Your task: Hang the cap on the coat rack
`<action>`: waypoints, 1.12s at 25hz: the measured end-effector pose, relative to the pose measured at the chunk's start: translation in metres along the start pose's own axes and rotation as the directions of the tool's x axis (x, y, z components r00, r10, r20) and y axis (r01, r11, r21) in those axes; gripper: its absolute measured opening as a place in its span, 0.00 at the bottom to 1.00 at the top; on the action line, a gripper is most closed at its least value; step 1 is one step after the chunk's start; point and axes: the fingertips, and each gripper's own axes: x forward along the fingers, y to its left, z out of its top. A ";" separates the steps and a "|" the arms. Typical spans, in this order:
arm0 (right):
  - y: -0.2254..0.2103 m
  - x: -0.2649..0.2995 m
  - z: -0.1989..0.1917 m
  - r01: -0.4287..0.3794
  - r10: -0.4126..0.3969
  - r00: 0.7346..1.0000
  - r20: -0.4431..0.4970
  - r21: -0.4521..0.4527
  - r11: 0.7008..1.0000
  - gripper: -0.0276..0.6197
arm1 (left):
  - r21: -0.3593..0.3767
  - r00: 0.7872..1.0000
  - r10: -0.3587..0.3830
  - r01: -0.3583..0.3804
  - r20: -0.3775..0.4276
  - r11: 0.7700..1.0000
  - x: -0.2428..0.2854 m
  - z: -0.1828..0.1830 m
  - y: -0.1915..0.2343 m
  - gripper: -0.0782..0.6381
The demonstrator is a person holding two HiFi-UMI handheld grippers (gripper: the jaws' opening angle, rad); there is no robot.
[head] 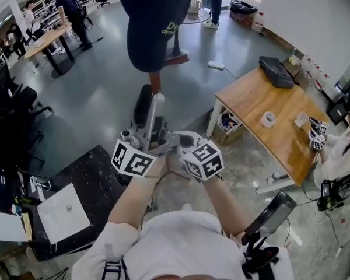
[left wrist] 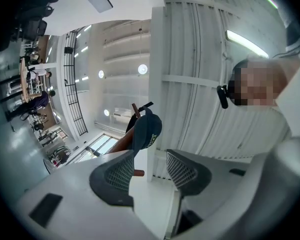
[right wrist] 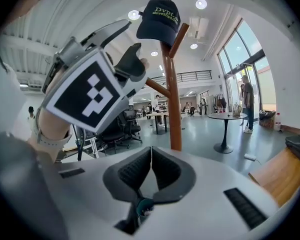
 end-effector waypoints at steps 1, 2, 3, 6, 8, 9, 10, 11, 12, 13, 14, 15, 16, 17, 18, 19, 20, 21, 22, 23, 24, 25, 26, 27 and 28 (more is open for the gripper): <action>0.000 0.000 -0.003 -0.002 0.002 1.000 -0.003 0.006 1.000 0.08 | -0.014 1.000 0.004 -0.005 -0.003 1.000 -0.008 -0.003 0.000 0.37; 0.000 0.000 -0.007 -0.004 0.004 1.000 -0.005 0.013 1.000 0.08 | -0.031 1.000 0.009 -0.010 -0.007 0.999 -0.015 -0.007 0.000 0.37; 0.000 0.000 -0.010 -0.005 0.005 1.000 -0.007 0.019 1.000 0.08 | -0.049 1.000 0.014 -0.014 -0.010 0.999 -0.024 -0.011 0.000 0.37; 0.000 -0.001 -0.020 -0.011 0.011 1.000 -0.017 0.036 0.999 0.08 | -0.076 0.999 0.020 -0.023 -0.037 0.997 -0.048 -0.025 0.000 0.37; 0.001 -0.001 -0.027 -0.015 0.016 1.000 -0.027 0.046 0.999 0.08 | -0.076 0.997 0.028 -0.033 -0.074 0.997 -0.063 -0.037 -0.001 0.37; 0.002 -0.001 -0.030 -0.017 0.019 0.999 -0.032 0.051 0.999 0.08 | -0.076 0.995 0.037 -0.044 -0.096 0.996 -0.071 -0.043 0.001 0.37; 0.002 -0.001 -0.033 -0.019 0.021 0.999 -0.037 0.055 0.998 0.08 | -0.076 0.992 0.049 -0.058 -0.117 0.995 -0.079 -0.049 0.003 0.37; 0.002 -0.001 -0.037 -0.021 0.023 0.999 -0.041 0.060 0.998 0.08 | -0.076 0.988 0.065 -0.076 -0.137 0.994 -0.088 -0.056 0.007 0.37; 0.003 -0.001 -0.041 -0.022 0.025 0.999 -0.046 0.064 0.998 0.08 | -0.077 0.984 0.084 -0.097 -0.156 0.992 -0.096 -0.062 0.011 0.37; 0.003 -0.001 -0.045 -0.024 0.028 0.998 -0.052 0.068 0.997 0.08 | -0.079 0.979 0.103 -0.118 -0.174 0.990 -0.105 -0.068 0.016 0.37; 0.004 0.000 -0.049 -0.027 0.031 0.998 -0.057 0.073 0.997 0.08 | -0.080 0.974 0.123 -0.140 -0.190 0.987 -0.114 -0.073 0.020 0.37; 0.005 0.000 -0.054 -0.030 0.035 0.997 -0.063 0.079 0.996 0.08 | -0.079 0.968 0.141 -0.160 -0.206 0.984 -0.124 -0.078 0.024 0.37; 0.006 0.001 -0.059 -0.033 0.039 0.997 -0.070 0.085 0.996 0.08 | -0.078 0.962 0.158 -0.179 -0.222 0.981 -0.133 -0.083 0.028 0.37; 0.007 0.001 -0.065 -0.036 0.043 0.996 -0.076 0.092 0.995 0.08 | -0.077 0.956 0.172 -0.196 -0.239 0.978 -0.142 -0.087 0.032 0.37; 0.009 0.001 -0.070 -0.038 0.046 0.995 -0.083 0.098 0.994 0.08 | -0.078 0.949 0.186 -0.212 -0.255 0.974 -0.152 -0.090 0.035 0.37; 0.010 0.002 -0.075 -0.040 0.050 0.995 -0.089 0.105 0.994 0.08 | -0.077 0.942 0.201 -0.229 -0.268 0.970 -0.161 -0.092 0.039 0.37; 0.012 0.002 -0.080 -0.042 0.053 0.994 -0.096 0.111 0.993 0.08 | -0.075 0.935 0.217 -0.246 -0.280 0.966 -0.170 -0.094 0.043 0.37; 0.012 0.002 -0.084 -0.044 0.056 0.993 -0.102 0.117 0.992 0.08 | -0.070 0.928 0.233 -0.264 -0.290 0.962 -0.178 -0.095 0.047 0.37; 0.012 0.003 -0.088 -0.045 0.058 0.993 -0.107 0.122 0.991 0.08 | -0.065 0.921 0.249 -0.280 -0.300 0.958 -0.186 -0.096 0.051 0.37; 0.013 0.004 -0.091 -0.047 0.061 0.992 -0.111 0.126 0.991 0.08 | -0.061 0.914 0.262 -0.294 -0.310 0.954 -0.193 -0.097 0.055 0.37; 0.014 0.005 -0.092 -0.050 0.064 0.991 -0.114 0.129 0.990 0.08 | -0.056 0.907 0.275 -0.307 -0.319 0.950 -0.199 -0.096 0.059 0.37; 0.015 0.005 -0.093 -0.053 0.068 0.991 -0.115 0.130 0.990 0.08 | -0.052 0.901 0.286 -0.319 -0.326 0.946 -0.205 -0.095 0.062 0.37; 0.017 0.006 -0.092 -0.058 0.073 0.991 -0.116 0.130 0.990 0.08 | -0.049 0.896 0.296 -0.330 -0.331 0.943 -0.210 -0.093 0.065 0.37; 0.019 0.007 -0.092 -0.063 0.078 0.990 -0.116 0.131 0.989 0.08 | -0.047 0.892 0.306 -0.339 -0.334 0.939 -0.215 -0.091 0.067 0.37; 0.021 0.008 -0.091 -0.068 0.083 0.990 -0.115 0.130 0.989 0.08 | -0.043 0.888 0.313 -0.347 -0.338 0.937 -0.219 -0.089 0.069 0.37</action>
